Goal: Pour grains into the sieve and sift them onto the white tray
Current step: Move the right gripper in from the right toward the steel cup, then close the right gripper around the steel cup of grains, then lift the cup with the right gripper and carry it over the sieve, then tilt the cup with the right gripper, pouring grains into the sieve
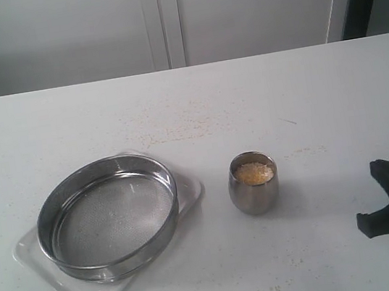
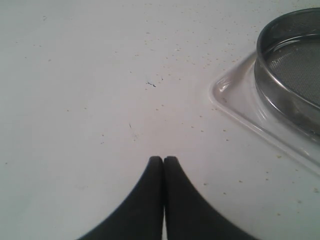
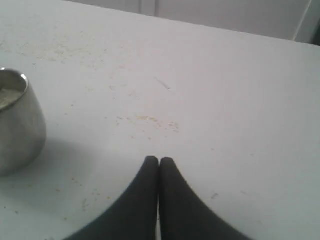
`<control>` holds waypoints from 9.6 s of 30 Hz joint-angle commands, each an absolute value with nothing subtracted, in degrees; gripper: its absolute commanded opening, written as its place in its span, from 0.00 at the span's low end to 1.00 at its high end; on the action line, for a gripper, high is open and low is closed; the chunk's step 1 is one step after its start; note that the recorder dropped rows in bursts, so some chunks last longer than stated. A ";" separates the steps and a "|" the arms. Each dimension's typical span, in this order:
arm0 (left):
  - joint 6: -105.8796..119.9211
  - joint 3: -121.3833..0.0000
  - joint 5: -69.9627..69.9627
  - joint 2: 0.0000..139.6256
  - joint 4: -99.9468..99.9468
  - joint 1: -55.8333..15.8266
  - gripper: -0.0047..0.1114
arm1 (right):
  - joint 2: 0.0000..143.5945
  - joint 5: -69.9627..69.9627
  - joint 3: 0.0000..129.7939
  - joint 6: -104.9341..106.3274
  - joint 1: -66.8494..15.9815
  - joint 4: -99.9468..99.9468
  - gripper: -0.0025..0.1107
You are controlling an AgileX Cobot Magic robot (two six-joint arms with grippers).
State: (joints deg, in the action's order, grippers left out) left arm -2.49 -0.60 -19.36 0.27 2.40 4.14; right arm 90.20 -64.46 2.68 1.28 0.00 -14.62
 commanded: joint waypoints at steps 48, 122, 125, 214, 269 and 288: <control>-2.32 0.00 -20.36 0.00 2.96 3.85 0.04 | 115.50 -69.96 22.63 -6.25 -0.82 -50.18 0.89; -2.32 0.00 -20.36 0.00 2.96 3.85 0.04 | 125.37 -67.30 38.10 -6.25 -9.26 -49.68 0.19; -2.32 0.00 -20.36 0.00 2.96 3.85 0.04 | 124.77 -67.77 38.10 -6.25 -9.26 -49.68 0.19; -2.32 0.00 -20.36 0.00 2.96 3.85 0.04 | 108.39 0.63 70.11 -9.70 -42.93 -58.10 0.02; -2.32 0.00 -20.36 0.00 2.96 3.85 0.04 | 112.09 -4.26 70.11 23.02 -42.93 -58.90 0.02; -2.32 0.00 -20.36 0.00 2.96 3.85 0.04 | 112.18 -4.26 70.11 28.70 -42.93 -58.90 0.02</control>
